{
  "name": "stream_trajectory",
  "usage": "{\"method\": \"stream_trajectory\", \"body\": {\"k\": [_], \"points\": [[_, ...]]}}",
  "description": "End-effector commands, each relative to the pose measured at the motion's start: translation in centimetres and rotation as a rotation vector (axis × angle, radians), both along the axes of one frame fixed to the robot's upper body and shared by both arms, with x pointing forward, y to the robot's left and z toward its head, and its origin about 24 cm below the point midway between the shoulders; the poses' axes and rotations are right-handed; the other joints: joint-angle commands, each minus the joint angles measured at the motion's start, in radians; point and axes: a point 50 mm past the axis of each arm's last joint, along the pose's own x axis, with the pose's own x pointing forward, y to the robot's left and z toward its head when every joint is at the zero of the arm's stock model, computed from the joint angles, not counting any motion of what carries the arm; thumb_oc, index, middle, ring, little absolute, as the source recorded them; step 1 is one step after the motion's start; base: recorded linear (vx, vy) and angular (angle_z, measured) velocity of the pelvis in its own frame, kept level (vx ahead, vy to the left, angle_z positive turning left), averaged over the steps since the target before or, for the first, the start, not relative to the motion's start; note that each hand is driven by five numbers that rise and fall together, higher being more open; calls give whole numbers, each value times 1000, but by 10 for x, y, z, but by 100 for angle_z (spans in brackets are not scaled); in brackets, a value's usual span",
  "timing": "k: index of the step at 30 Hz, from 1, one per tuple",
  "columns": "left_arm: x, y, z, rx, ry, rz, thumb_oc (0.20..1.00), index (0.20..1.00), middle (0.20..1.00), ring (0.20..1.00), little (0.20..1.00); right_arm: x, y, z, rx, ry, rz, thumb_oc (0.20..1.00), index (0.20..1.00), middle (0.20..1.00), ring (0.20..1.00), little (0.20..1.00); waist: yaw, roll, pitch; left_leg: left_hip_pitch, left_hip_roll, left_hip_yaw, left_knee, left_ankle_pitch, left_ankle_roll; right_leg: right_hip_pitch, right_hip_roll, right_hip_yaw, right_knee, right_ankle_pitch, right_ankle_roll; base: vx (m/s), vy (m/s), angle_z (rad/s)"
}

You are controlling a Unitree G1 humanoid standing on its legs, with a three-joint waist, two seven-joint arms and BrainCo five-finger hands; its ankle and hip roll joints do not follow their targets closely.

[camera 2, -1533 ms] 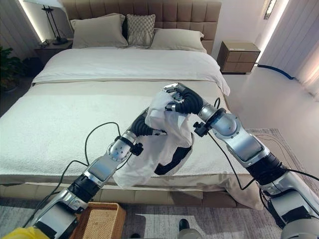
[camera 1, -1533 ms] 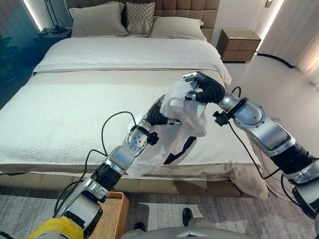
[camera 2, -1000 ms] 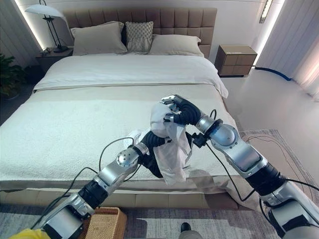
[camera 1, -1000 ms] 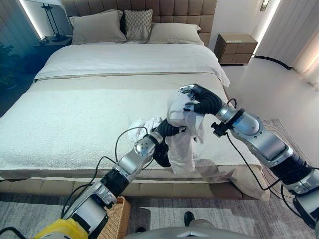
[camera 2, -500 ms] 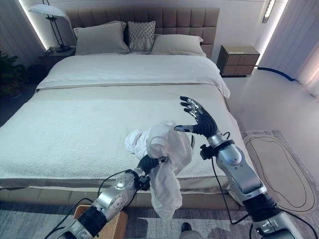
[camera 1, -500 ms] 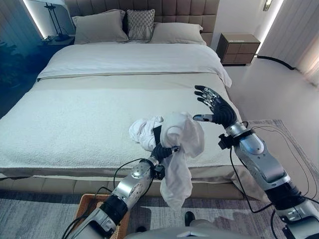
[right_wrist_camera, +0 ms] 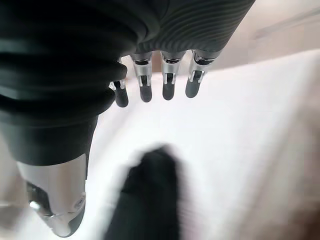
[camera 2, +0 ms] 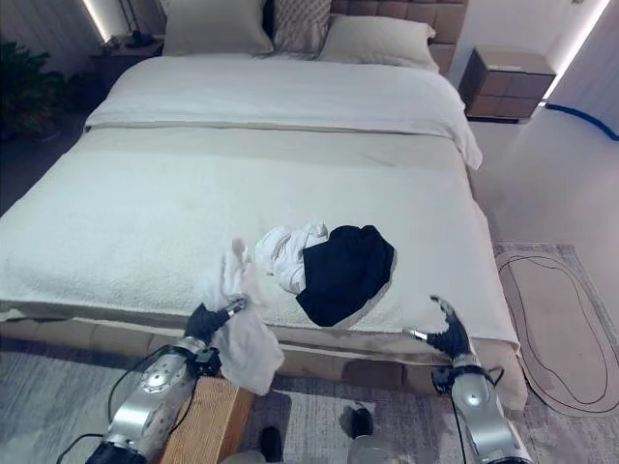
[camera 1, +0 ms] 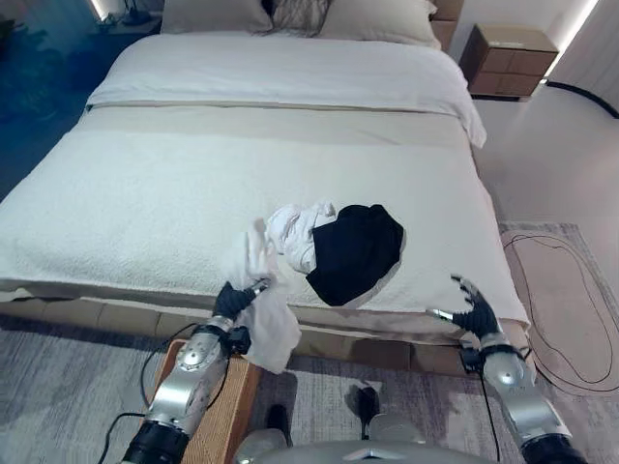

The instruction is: Pick up clothes into the bucket

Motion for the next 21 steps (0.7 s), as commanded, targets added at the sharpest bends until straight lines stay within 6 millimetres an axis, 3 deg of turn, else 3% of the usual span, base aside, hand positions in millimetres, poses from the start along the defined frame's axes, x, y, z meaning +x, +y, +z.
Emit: {"method": "stream_trajectory", "body": {"k": [1, 3, 7, 11, 13, 16, 21], "points": [[2, 28, 46, 72, -234, 72, 200, 200, 200, 200, 200, 9, -1, -1, -64, 15, 32, 1000, 1000, 1000, 1000, 1000, 26, -36, 8, -89, -42, -24, 138, -85, 8, -39, -45, -52, 182, -124, 27, -19, 12, 19], [-5, 46, 48, 93, -241, 156, 200, 200, 200, 200, 200, -7, -9, -23, -105, 147, 15, 1000, 1000, 1000, 1000, 1000, 37, -30, 17, -101, -47, -37, 140, -80, 6, -48, -49, -63, 197, -129, 27, -20, 10, 14], [-19, 77, 47, 133, -225, 293, 200, 200, 200, 200, 200, -35, -26, -46, -143, 324, -50, 1000, 1000, 1000, 1000, 1000, 56, -17, 38, -133, -60, -68, 153, -75, 4, -73, -65, -88, 228, -135, 23, -34, 6, 24], [-27, 96, 35, 127, -169, 390, 200, 200, 200, 200, 200, -49, -35, -55, -159, 413, -89, 1000, 1000, 1000, 1000, 1000, 69, -11, 55, -162, -69, -87, 177, -74, 5, -87, -75, -108, 247, -141, 21, -31, 8, 31], [-30, 112, 15, 109, -88, 507, 200, 200, 200, 200, 200, -43, -37, -52, -194, 404, -67, 1000, 1000, 1000, 1000, 1000, 80, -9, 82, -193, -73, -106, 190, -68, 4, -111, -84, -121, 266, -143, 19, -83, 3, 16], [-27, 122, 10, 170, -58, 563, 200, 200, 200, 200, 200, -32, -34, -46, -202, 357, -52, 1000, 1000, 1000, 1000, 1000, 81, -10, 100, -218, -74, -113, 200, -63, 3, -139, -89, -125, 285, -146, 17, -70, 8, 19], [-14, 147, 5, 432, 44, 672, 200, 200, 200, 200, 200, 19, -15, -14, -216, 117, 40, 1000, 1000, 1000, 1000, 1000, 77, -27, 176, -296, -62, -116, 236, -52, -2, -223, -93, -117, 325, -143, 16, -89, -3, 5]]}}
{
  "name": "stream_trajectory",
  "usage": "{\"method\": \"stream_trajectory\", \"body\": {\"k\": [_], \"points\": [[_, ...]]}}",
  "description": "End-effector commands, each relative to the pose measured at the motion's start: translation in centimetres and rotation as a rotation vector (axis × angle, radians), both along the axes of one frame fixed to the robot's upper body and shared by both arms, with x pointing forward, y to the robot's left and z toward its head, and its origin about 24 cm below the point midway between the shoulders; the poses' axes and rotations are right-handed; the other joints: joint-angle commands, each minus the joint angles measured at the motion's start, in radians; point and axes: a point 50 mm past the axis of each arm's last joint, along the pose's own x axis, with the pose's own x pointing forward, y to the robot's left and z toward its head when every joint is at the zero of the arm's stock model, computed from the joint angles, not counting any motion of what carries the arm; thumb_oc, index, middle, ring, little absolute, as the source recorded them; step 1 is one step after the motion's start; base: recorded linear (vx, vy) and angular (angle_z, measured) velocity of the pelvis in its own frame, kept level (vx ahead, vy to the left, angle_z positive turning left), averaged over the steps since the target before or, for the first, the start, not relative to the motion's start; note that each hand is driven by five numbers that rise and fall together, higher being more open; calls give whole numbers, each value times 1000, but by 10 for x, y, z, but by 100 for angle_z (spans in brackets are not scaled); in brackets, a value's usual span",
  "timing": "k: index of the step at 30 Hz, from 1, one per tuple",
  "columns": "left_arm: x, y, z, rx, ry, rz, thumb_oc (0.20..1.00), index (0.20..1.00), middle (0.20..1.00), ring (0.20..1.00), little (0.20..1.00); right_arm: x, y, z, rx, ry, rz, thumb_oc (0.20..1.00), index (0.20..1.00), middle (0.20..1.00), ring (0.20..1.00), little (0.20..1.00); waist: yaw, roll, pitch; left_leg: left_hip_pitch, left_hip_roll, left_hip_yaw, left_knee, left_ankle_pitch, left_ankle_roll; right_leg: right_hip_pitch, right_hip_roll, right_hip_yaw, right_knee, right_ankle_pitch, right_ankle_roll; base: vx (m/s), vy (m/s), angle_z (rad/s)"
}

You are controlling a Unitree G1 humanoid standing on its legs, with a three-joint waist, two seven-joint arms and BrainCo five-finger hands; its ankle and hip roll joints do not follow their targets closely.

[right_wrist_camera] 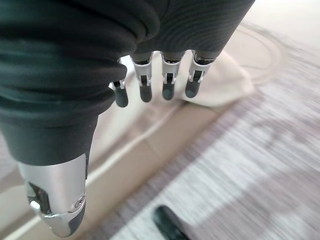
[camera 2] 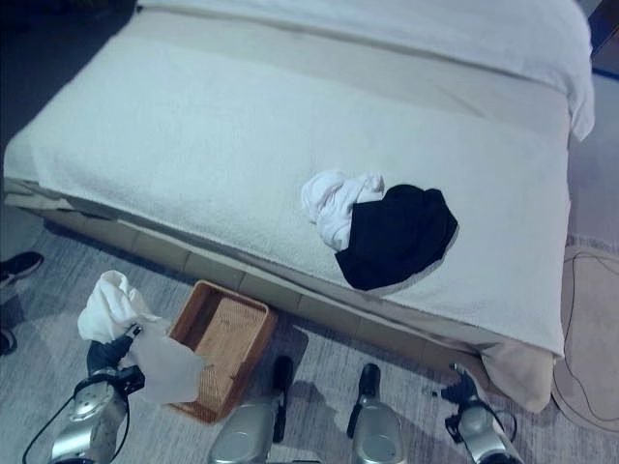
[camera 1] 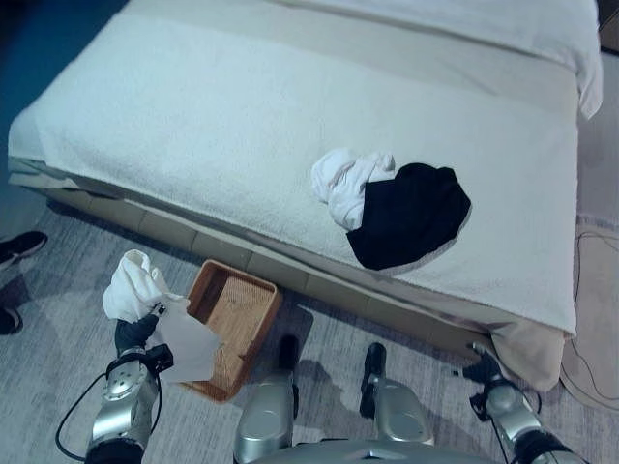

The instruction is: Pick up clothes into the bucket

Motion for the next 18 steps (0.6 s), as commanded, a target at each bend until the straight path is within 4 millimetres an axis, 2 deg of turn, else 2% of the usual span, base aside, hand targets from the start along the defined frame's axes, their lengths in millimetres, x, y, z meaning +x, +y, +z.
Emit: {"method": "stream_trajectory", "body": {"k": [1, 4, 8, 12, 13, 14, 15, 16, 18], "points": [[15, 30, 36, 235, -68, 73, 200, 200, 200, 200, 200, 25, 11, 22, -46, -141, 105, 1000, 1000, 1000, 1000, 1000, -1, -44, 12, -64, -19, 10, 93, -41, 4, -30, -33, -10, 111, -56, 15, -76, 4, -1], [19, 37, 39, 300, -34, 106, 200, 200, 200, 200, 200, 43, 23, 38, -31, -244, 156, 1000, 1000, 1000, 1000, 1000, -7, -57, 56, -122, -12, 19, 139, -42, 4, -86, -31, 5, 140, -55, 13, -102, 7, -6], [24, 45, 47, 377, -21, 167, 200, 200, 200, 200, 200, 62, 35, 62, -18, -379, 202, 1000, 1000, 1000, 1000, 1000, -16, -73, 125, -245, -10, 25, 260, -68, 8, -201, -33, 28, 238, -79, 1, -117, 8, -12], [28, 49, 57, 434, -39, 234, 200, 200, 200, 200, 200, 68, 36, 82, -3, -501, 194, 1000, 1000, 1000, 1000, 1000, -36, -85, 125, -419, -13, 13, 362, -86, 13, -366, -38, 41, 335, -102, -8, -79, 1, 2], [29, 51, 58, 445, -31, 248, 426, 426, 426, 426, 426, 68, 36, 86, 6, -533, 182, 1000, 1000, 1000, 1000, 1000, -42, -87, 125, -457, -15, 12, 377, -84, 14, -404, -39, 42, 353, -104, -10, -66, -1, 2], [29, 56, 59, 468, -15, 279, 931, 931, 931, 931, 931, 69, 36, 92, 14, -570, 177, 1000, 1000, 1000, 1000, 1000, -48, -90, 125, -497, -14, 12, 391, -83, 14, -446, -40, 43, 370, -107, -10, -68, -5, -1], [32, 58, 63, 488, -8, 288, 1000, 1000, 1000, 1000, 1000, 70, 37, 97, 16, -600, 175, 1000, 1000, 1000, 1000, 1000, -54, -93, 125, -532, -12, 11, 409, -85, 13, -479, -42, 45, 387, -110, -11, 0, 0, 0], [31, 62, 61, 513, 34, 285, 1000, 1000, 1000, 1000, 1000, 68, 36, 99, 20, -616, 165, 1000, 1000, 1000, 1000, 1000, -59, -97, 125, -543, -10, 8, 427, -118, 9, -489, -41, 50, 408, -140, -2, 33, -19, 3], [30, 66, 62, 564, 79, 319, 1000, 1000, 1000, 1000, 1000, 69, 38, 104, 14, -649, 168, 1000, 1000, 1000, 1000, 1000, -68, -104, 125, -579, -3, 6, 433, -115, 8, -528, -38, 51, 410, -136, -1, 22, -9, 3]]}}
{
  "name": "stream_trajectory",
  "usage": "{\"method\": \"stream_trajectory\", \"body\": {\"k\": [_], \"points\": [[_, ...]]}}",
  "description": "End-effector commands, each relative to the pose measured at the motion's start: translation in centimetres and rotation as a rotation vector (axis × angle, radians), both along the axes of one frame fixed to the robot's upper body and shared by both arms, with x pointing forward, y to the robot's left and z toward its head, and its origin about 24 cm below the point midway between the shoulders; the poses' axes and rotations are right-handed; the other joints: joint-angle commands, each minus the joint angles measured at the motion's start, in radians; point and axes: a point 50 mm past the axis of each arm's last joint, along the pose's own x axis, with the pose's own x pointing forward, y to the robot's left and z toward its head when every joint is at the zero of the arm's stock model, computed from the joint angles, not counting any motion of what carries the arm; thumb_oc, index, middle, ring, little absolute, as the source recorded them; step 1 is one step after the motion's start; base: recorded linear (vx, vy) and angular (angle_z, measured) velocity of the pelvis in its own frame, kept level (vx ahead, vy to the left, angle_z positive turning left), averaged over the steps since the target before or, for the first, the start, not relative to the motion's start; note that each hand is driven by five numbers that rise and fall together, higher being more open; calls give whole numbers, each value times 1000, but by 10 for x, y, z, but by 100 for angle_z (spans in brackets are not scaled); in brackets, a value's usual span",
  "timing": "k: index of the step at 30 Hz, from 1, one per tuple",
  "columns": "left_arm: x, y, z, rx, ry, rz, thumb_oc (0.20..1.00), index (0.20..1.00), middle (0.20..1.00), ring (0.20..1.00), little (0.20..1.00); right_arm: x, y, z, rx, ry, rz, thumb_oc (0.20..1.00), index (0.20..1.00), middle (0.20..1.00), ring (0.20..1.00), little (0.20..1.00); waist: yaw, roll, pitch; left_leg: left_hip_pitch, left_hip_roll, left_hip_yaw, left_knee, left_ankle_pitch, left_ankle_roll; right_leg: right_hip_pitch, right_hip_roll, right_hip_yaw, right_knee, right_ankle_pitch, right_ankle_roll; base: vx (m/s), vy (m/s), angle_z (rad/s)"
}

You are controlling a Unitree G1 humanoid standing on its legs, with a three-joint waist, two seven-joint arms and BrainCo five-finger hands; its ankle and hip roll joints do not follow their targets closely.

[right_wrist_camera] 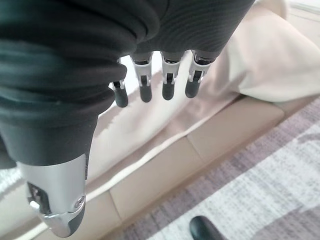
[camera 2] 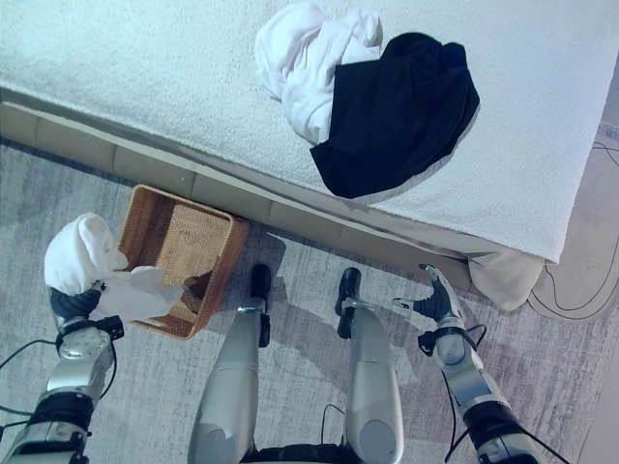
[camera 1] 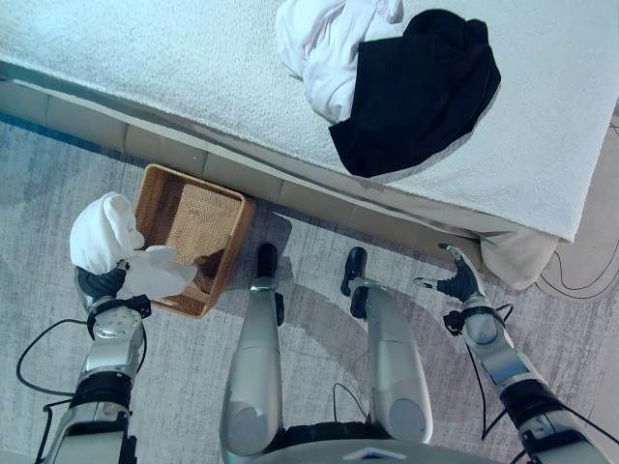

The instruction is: Pick up clothes into the bucket

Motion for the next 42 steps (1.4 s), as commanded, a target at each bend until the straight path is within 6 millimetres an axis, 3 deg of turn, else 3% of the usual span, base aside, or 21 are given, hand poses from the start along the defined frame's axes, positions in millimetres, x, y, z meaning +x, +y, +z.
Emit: {"method": "stream_trajectory", "body": {"k": [1, 6, 10, 15, 17, 18, 19, 20, 21, 22, 24, 25, 26, 27, 28, 29, 31, 32, 34, 38, 42], "points": [[-12, 26, 14, 182, 75, 118, 1000, 1000, 1000, 1000, 1000, -6, -5, 15, 2, -115, -29, 1000, 1000, 1000, 1000, 1000, -14, -30, -20, -46, -16, 23, 43, -20, 34, 31, -25, -3, -25, -12, 67, -8, -8, -9], [-9, 23, 16, 208, 93, 153, 1000, 1000, 1000, 1000, 1000, 2, 1, 41, -22, -251, -23, 1000, 1000, 1000, 1000, 1000, -18, -37, -20, -70, -10, 22, 32, -13, 32, 0, -22, -8, -34, -5, 70, 1, -7, -7], [-11, 17, 6, 198, 120, 140, 1000, 1000, 1000, 1000, 1000, 14, 7, 93, -60, -500, -9, 1000, 1000, 1000, 1000, 1000, -12, -29, -20, -40, -14, 20, -11, -9, 32, 22, -23, -9, -66, 0, 72, 6, 8, 1], [-13, 8, -2, 204, 141, 101, 1000, 1000, 1000, 1000, 1000, 24, 9, 127, -49, -650, -24, 1000, 1000, 1000, 1000, 1000, -1, -17, -20, -16, -19, 23, -34, -8, 34, 41, -26, -7, -82, 6, 73, 1, 24, 2], [-13, -3, -9, 159, 119, 58, 1000, 1000, 1000, 1000, 1000, 34, 3, 151, -35, -737, -66, 1000, 1000, 1000, 1000, 1000, 14, -4, -20, -22, -30, 26, -52, 27, 40, 37, -33, -14, -98, 38, 65, -45, 41, 0], [-13, -7, -13, 130, 110, 40, 1000, 1000, 1000, 1000, 1000, 38, 0, 158, -43, -747, -79, 1000, 1000, 1000, 1000, 1000, 20, 2, -20, 1, -30, 22, -53, 0, 37, 58, -30, -6, -92, 11, 72, -79, 43, 3], [-12, -12, -15, 96, 96, 18, 1000, 1000, 1000, 1000, 1000, 43, 0, 166, -20, -769, -91, 1000, 1000, 1000, 1000, 1000, 27, 9, -20, -13, -35, 23, -67, 33, 40, 45, -34, -14, -106, 40, 65, 75, -2, 5], [-12, -18, -18, 60, 77, -7, 1000, 1000, 1000, 1000, 1000, 48, -2, 170, 13, -775, -110, 1000, 1000, 1000, 1000, 1000, 35, 14, -20, 11, -36, 17, -69, 8, 37, 65, -33, -10, -100, 13, 73, -72, 26, 7], [-10, -23, -20, 29, 59, -32, 1000, 1000, 1000, 1000, 1000, 53, -5, 177, 27, -780, -123, 1000, 1000, 1000, 1000, 1000, 39, 20, -20, -7, -41, 20, -82, 41, 40, 51, -38, -19, -112, 41, 65, 78, -16, 6], [-11, -30, -25, -24, 43, -56, 1000, 1000, 1000, 1000, 1000, 59, -8, 187, 48, -801, -142, 1000, 1000, 1000, 1000, 1000, 51, 26, -20, 18, -43, 14, -86, 17, 36, 71, -37, -12, -104, 15, 72, -71, 17, 9], [-6, -41, -25, -69, 0, -118, 1000, 1000, 1000, 1000, 1000, 71, -14, 207, 12, -820, -164, 1000, 1000, 1000, 1000, 1000, 65, 40, -20, 1, -51, 8, -107, 54, 38, 55, -46, -26, -112, 41, 64, -34, -3, 13], [-5, -41, -25, -70, -2, -118, 1000, 1000, 1000, 1000, 1000, 72, -14, 208, 12, -821, -163, 1000, 1000, 1000, 1000, 1000, 64, 40, -20, 0, -51, 8, -108, 56, 38, 54, -46, -26, -113, 43, 63, 5, -32, 16], [-5, -53, -32, -164, -34, -161, 1000, 1000, 1000, 1000, 1000, 84, -20, 224, 38, -816, -200, 1000, 1000, 1000, 1000, 1000, 88, 53, -20, 4, -56, 0, -118, 60, 36, 57, -51, -30, -108, 38, 61, 83, -57, 14], [-6, -59, -37, -205, -38, -178, 1000, 1000, 1000, 1000, 1000, 91, -22, 229, 30, -795, -205, 1000, 1000, 1000, 1000, 1000, 92, 56, -20, 24, -58, -8, -116, 32, 32, 72, -51, -26, -95, 8, 68, 16, -39, 15], [-5, -67, -39, -238, -48, -214, 1000, 1000, 1000, 1000, 1000, 96, -22, 240, 21, -801, -211, 1000, 1000, 1000, 1000, 1000, 105, 62, -20, 6, -63, -8, -126, 64, 36, 56, -56, -39, -102, 35, 60, 95, -56, 17], [-6, -75, -44, -265, -43, -238, 1000, 1000, 1000, 1000, 1000, 100, -24, 242, 9, -787, -222, 1000, 1000, 1000, 1000, 1000, 110, 66, -20, 26, -64, -15, -123, 37, 32, 74, -57, -35, -91, 6, 67, -56, -11, 18], [-1, -89, -46, -286, -33, -330, 1000, 1000, 1000, 1000, 1000, 106, -33, 254, -58, -753, -250, 1000, 1000, 1000, 1000, 1000, 128, 79, -20, 3, -73, -27, -136, 75, 32, 59, -66, -57, -94, 29, 59, 12, -71, 28], [-2, -95, -50, -299, -15, -359, 1000, 1000, 1000, 1000, 1000, 110, -40, 251, -55, -713, -285, 1000, 1000, 1000, 1000, 1000, 138, 83, -20, 25, -75, -38, -138, 47, 28, 77, -69, -55, -79, -6, 67, 84, -117, 27], [0, -104, -53, -322, 1, -410, 1000, 1000, 1000, 1000, 1000, 114, -60, 249, -110, -617, -355, 1000, 1000, 1000, 1000, 1000, 155, 94, -20, 23, -81, -54, -152, 57, 25, 75, -75, -69, -68, -13, 66, 48, -101, 27], [5, -117, -51, -339, 17, -527, 1000, 1000, 1000, 1000, 1000, 102, -116, 233, -436, -269, -500, 1000, 1000, 1000, 1000, 1000, 186, 117, -20, 25, -89, -95, -192, 85, 17, 79, -90, -109, -56, -20, 64, 13, -90, 31], [7, -131, -54, -348, 51, -605, 1000, 1000, 1000, 1000, 1000, 86, -142, 199, -387, -75, -559, 1000, 1000, 1000, 1000, 1000, 192, 135, -20, 34, -99, -126, -219, 104, 13, 89, -99, -136, -45, -32, 64, 30, -73, 37]]}}
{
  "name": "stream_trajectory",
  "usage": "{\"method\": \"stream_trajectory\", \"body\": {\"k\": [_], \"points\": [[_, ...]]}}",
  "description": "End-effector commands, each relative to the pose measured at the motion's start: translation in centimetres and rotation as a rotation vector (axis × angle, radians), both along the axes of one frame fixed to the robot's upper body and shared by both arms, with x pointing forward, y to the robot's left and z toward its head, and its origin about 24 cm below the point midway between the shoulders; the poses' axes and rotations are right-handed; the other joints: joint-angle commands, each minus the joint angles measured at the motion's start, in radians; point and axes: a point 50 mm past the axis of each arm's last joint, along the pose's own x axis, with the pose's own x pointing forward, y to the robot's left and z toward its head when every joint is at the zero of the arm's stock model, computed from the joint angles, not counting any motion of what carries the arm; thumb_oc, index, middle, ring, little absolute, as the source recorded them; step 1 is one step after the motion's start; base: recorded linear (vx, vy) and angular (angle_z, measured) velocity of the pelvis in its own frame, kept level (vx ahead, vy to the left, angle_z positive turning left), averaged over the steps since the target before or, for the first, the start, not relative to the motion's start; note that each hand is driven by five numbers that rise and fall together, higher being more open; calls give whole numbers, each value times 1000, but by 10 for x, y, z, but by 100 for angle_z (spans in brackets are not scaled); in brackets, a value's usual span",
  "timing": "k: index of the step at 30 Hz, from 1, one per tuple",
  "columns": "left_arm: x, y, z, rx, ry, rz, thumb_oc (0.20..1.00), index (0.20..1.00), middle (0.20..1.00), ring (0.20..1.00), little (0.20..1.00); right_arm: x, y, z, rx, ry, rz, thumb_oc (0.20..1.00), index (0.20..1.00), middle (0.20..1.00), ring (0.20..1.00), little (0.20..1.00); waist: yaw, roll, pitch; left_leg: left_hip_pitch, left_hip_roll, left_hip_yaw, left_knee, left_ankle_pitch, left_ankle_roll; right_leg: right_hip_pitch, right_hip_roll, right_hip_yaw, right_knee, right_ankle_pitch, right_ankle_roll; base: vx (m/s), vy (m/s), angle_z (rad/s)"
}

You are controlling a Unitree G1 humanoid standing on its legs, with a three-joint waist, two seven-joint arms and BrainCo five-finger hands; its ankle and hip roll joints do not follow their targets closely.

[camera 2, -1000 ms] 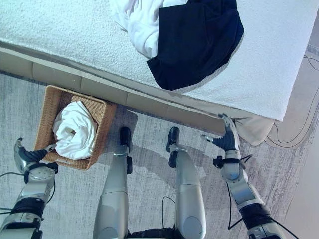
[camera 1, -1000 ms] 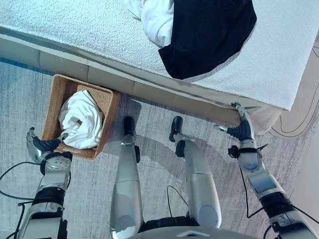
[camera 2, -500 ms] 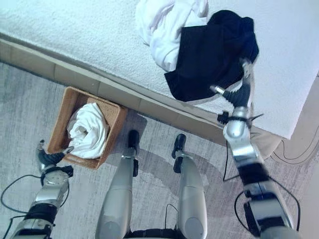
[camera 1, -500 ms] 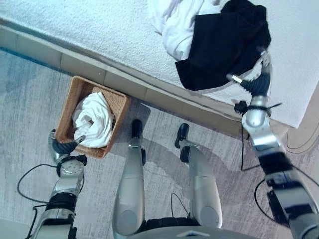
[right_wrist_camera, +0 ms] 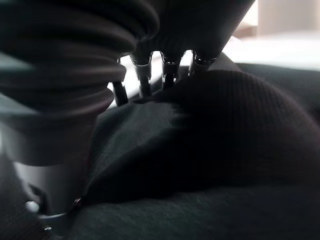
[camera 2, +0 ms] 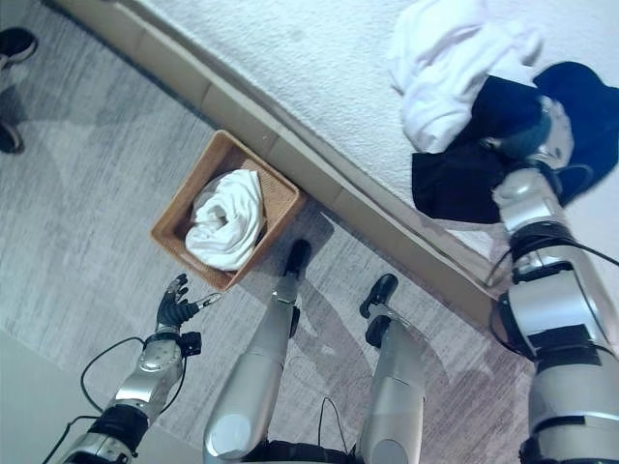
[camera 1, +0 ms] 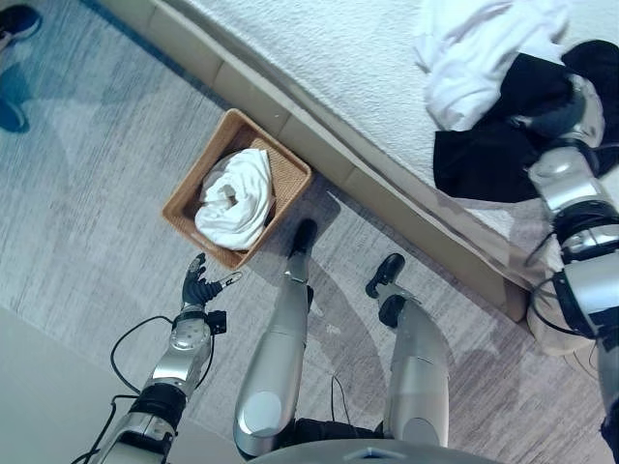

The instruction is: Pick up clothes into the bucket

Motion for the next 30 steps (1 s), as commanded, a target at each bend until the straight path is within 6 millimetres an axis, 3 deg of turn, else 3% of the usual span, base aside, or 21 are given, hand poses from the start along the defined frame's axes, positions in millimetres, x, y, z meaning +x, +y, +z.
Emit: {"method": "stream_trajectory", "body": {"k": [1, 4, 5, 6, 8, 9, 10, 14, 18, 19, 20, 21, 23, 25, 30], "points": [[-2, -6, -4, 4, 21, -65, 1000, 1000, 1000, 1000, 1000, -23, -34, -15, 39, 103, -91, 1000, 1000, 1000, 1000, 1000, -37, 66, -17, 11, -14, 16, 3, -44, 28, 57, 2, 20, -14, -22, 56, 32, -34, 25], [4, -9, -2, 34, 36, -112, 1000, 1000, 1000, 1000, 1000, -31, -38, -46, 124, 209, -82, 1000, 1000, 1000, 1000, 1000, -38, 68, -17, 20, -9, 12, -14, -37, 28, 59, -1, 17, -13, -25, 56, 28, -26, 11], [6, -9, 0, 37, 31, -122, 1000, 1000, 1000, 1000, 1000, -35, -41, -54, 147, 241, -88, 947, 947, 947, 947, 947, -38, 69, -17, 23, -10, 11, -18, -35, 28, 61, -1, 16, -13, -26, 57, 0, 0, 0], [7, -9, 1, 35, 26, -129, 1000, 1000, 1000, 1000, 1000, -37, -42, -58, 158, 259, -86, 718, 718, 718, 718, 718, -39, 70, -17, 25, -10, 11, -21, -34, 29, 60, -1, 18, -13, -27, 57, 0, 0, 0], [10, -10, 5, 23, 15, -133, 1000, 1000, 1000, 1000, 1000, -43, -48, -66, 205, 269, -103, 470, 470, 470, 470, 470, -42, 71, -17, 33, -9, 14, -29, -32, 32, 61, -2, 23, -15, -26, 58, 0, 0, 0], [11, -11, 6, 18, 9, -135, 1000, 1000, 1000, 1000, 1000, -44, -48, -69, 210, 273, -101, 429, 429, 429, 429, 429, -45, 73, -17, 37, -8, 15, -32, -32, 33, 62, -2, 25, -18, -26, 59, 0, 0, 0], [12, -12, 7, 18, 4, -140, 1000, 1000, 1000, 1000, 1000, -43, -47, -69, 210, 265, -94, 200, 200, 200, 200, 200, -48, 72, -17, 41, -7, 20, -35, -32, 33, 64, -1, 28, -21, -25, 60, 0, 0, 0], [18, -15, 14, 21, -31, -141, 1000, 1000, 1000, 1000, 1000, -32, -36, -55, 175, 185, -36, 200, 200, 200, 200, 200, -68, 66, -17, 58, -2, 40, -38, -36, 33, 71, 5, 46, -40, -16, 64, 1, 29, -2], [22, -13, 26, 40, -89, -133, 1000, 1000, 1000, 1000, 1000, -14, -12, -17, 88, 20, 110, 200, 200, 200, 200, 200, -97, 43, -17, 80, 11, 77, -42, -44, 31, 82, 21, 75, -79, 6, 70, -11, 42, -20], [21, -13, 26, 40, -89, -133, 1000, 1000, 1000, 1000, 1000, -14, -12, -17, 88, 20, 110, 200, 200, 200, 200, 200, -97, 43, -17, 80, 11, 78, -42, -44, 31, 83, 22, 76, -79, 7, 70, -98, 94, -39], [24, -9, 35, 54, -128, -120, 1000, 1000, 1000, 1000, 1000, -10, 1, 9, 24, -77, 186, 200, 200, 200, 200, 200, -112, 32, -17, 70, 17, 98, -43, -20, 33, 73, 33, 84, -112, 53, 66, -100, 101, -33], [24, -7, 36, 54, -135, -107, 1000, 1000, 1000, 1000, 1000, -8, 12, 23, -13, -130, 234, 200, 200, 200, 200, 200, -123, 25, -17, 80, 22, 110, -42, -24, 32, 78, 39, 94, -120, 59, 67, -105, 132, -30], [27, -4, 49, 62, -195, -92, 1000, 1000, 1000, 1000, 1000, -12, 30, 48, -94, -235, 330, 200, 200, 200, 200, 200, -153, 2, -17, 111, 31, 144, -26, -44, 33, 102, 54, 125, -146, 76, 72, -21, 72, -37], [28, -3, 54, 73, -213, -93, 1000, 1000, 1000, 1000, 1000, -15, 34, 54, -114, -262, 354, 200, 200, 200, 200, 200, -157, -6, -17, 125, 34, 156, -19, -52, 34, 113, 60, 137, -152, 80, 73, -17, 48, -58], [40, -2, 89, 128, -338, -130, 1000, 1000, 1000, 1000, 1000, -30, 56, 76, -203, -353, 488, 200, 200, 200, 200, 200, -199, -35, -17, 199, 51, 211, 6, -90, 40, 174, 85, 193, -201, 107, 82, -29, 56, -41]]}}
